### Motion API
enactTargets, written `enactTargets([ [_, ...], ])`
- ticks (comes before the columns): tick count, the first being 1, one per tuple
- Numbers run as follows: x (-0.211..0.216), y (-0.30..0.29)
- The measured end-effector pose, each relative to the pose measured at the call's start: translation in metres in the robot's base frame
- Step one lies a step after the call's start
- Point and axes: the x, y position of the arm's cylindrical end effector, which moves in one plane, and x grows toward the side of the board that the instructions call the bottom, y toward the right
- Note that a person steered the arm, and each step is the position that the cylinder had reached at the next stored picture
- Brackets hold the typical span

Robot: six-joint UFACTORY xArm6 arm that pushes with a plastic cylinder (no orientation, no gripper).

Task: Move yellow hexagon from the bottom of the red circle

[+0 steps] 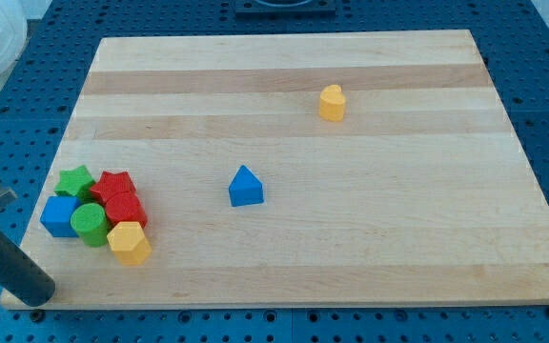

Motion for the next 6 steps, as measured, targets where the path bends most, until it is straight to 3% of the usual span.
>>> enactTargets([
  [1, -0.009, 0.001],
  [3, -0.057, 0.077],
  [5, -0.068, 0.183],
  [6, -0.067, 0.184],
])
